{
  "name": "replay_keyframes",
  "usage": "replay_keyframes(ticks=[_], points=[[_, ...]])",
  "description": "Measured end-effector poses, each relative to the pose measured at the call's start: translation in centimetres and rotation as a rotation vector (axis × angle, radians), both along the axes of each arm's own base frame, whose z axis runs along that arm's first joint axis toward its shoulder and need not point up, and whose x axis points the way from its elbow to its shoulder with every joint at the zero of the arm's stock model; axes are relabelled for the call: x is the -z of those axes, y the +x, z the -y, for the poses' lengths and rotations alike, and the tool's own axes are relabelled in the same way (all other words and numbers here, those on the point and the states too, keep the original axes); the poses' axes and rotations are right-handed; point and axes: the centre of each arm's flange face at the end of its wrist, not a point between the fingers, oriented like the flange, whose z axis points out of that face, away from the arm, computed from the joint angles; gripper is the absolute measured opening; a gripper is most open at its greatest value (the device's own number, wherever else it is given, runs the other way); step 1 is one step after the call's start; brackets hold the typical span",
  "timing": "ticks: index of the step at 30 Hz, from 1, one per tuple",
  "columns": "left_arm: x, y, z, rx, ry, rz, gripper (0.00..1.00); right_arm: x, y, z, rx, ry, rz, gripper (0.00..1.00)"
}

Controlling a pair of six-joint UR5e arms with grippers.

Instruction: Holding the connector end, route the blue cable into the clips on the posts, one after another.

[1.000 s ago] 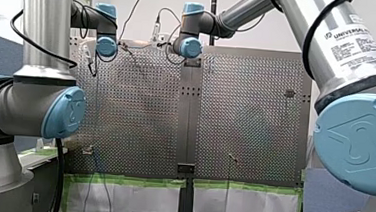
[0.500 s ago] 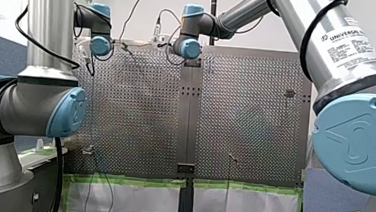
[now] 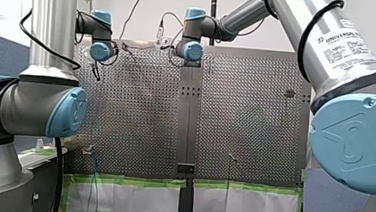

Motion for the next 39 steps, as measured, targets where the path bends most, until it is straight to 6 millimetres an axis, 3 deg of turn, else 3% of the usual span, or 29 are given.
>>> replay_keyframes(ticks=[25,39], points=[[2.2,2.2,-1.0,0.045,-0.013,-0.026,0.00,1.7,-1.5,4.4,0.055,0.007,-0.012,0.00],[1.6,3.0,-1.7,0.021,-0.014,-0.017,0.00,0.7,-1.4,6.0,0.059,-0.003,0.004,0.00]])
